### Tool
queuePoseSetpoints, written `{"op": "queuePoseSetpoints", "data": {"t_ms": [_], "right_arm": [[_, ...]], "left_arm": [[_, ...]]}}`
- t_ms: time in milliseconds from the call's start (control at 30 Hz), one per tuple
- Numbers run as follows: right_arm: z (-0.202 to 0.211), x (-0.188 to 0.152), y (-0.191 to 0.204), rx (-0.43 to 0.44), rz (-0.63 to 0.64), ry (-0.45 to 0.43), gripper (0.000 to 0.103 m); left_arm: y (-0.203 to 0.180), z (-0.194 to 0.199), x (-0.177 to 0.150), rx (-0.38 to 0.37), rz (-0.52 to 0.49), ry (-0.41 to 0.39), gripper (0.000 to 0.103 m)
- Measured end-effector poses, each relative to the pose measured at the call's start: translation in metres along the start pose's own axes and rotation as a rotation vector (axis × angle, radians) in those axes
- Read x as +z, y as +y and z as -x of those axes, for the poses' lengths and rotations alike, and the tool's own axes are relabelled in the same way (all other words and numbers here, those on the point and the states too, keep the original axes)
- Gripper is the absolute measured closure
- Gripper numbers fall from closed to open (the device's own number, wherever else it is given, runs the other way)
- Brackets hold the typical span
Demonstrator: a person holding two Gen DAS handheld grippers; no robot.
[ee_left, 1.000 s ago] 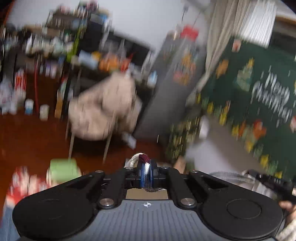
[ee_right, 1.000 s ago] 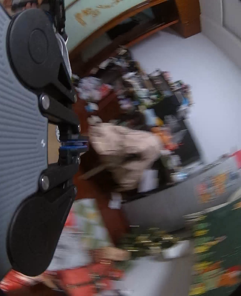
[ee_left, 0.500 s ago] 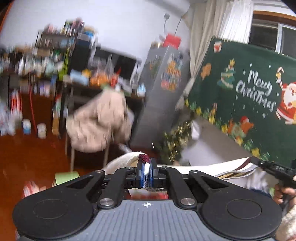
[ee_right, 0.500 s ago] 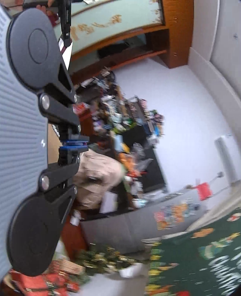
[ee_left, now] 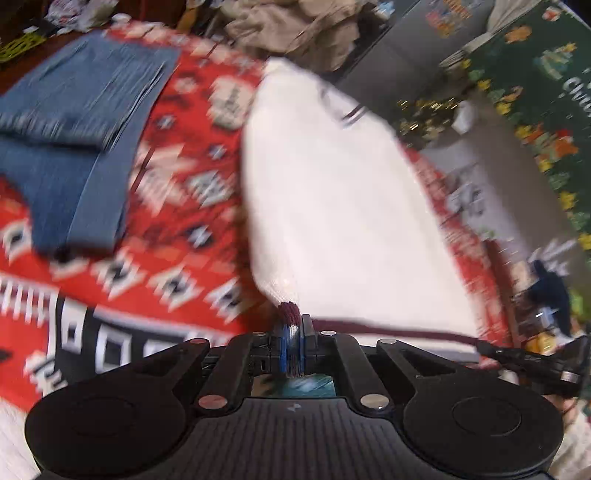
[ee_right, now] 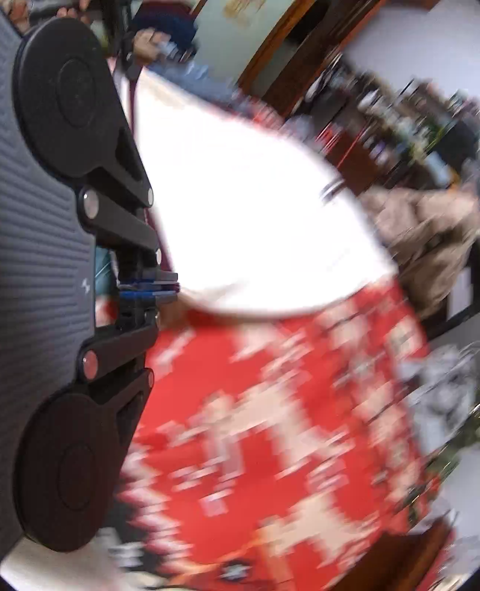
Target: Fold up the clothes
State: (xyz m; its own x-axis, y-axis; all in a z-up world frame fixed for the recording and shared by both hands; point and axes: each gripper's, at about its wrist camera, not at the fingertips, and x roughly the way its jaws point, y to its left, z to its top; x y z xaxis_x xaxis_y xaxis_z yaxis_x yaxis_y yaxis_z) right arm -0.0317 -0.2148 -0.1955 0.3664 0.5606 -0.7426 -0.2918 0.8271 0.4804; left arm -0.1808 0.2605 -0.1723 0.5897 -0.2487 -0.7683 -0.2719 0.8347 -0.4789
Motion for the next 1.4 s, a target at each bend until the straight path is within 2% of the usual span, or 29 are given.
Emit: {"op": "queuePoseSetpoints", "data": {"t_ms": [67,267,367,467,500,567,700,767,900,933,1000,1133,1267,1400], "right_arm": [[-0.006,-0.012,-0.002,-0.028,0.012,0.018,0.1],[-0.01,-0.021,-0.011,-0.073,0.004,0.017,0.103],[0.001,-0.016,-0.016,-0.036,-0.075,-0.003,0.103],[0.01,-0.003,-0.009,-0.009,-0.089,-0.013,0.102],[0.011,-0.003,-0.007,-0.004,-0.089,-0.015,0.097],[0.012,-0.004,-0.003,0.002,-0.083,-0.018,0.094],[0.011,-0.004,0.015,-0.017,-0.005,-0.01,0.077],[0.005,-0.002,0.022,-0.021,0.02,-0.004,0.075],[-0.01,0.0,0.034,-0.084,0.079,0.027,0.069],[-0.012,0.0,0.037,-0.095,0.102,0.025,0.075],[-0.014,-0.001,0.048,-0.119,0.183,0.029,0.098],[-0.008,0.0,0.063,-0.169,0.29,0.035,0.1],[0.022,0.008,0.053,-0.178,0.275,0.039,0.101],[0.038,0.001,0.04,-0.163,0.242,0.105,0.101]], "left_arm": [[0.007,-0.005,-0.007,0.036,0.002,0.009,0.097],[0.012,-0.007,-0.013,0.036,0.024,0.011,0.097],[0.009,-0.006,-0.015,0.038,0.01,0.017,0.096],[0.01,-0.009,-0.016,0.033,0.02,0.015,0.094],[0.01,-0.009,-0.015,0.029,0.022,0.012,0.093],[0.01,-0.009,-0.015,0.024,0.024,0.008,0.092],[0.01,-0.007,-0.012,0.023,0.026,-0.007,0.08],[0.012,-0.007,-0.01,0.022,0.031,-0.01,0.077],[0.013,-0.01,-0.008,0.031,0.035,-0.011,0.076],[0.013,-0.01,-0.007,0.033,0.031,-0.015,0.077],[0.009,-0.01,-0.007,0.047,0.007,-0.016,0.094],[-0.005,-0.002,-0.006,0.1,-0.097,-0.014,0.095],[-0.006,0.02,-0.007,0.088,-0.115,0.008,0.095],[0.0,0.012,-0.025,0.12,-0.13,0.08,0.095]]}}
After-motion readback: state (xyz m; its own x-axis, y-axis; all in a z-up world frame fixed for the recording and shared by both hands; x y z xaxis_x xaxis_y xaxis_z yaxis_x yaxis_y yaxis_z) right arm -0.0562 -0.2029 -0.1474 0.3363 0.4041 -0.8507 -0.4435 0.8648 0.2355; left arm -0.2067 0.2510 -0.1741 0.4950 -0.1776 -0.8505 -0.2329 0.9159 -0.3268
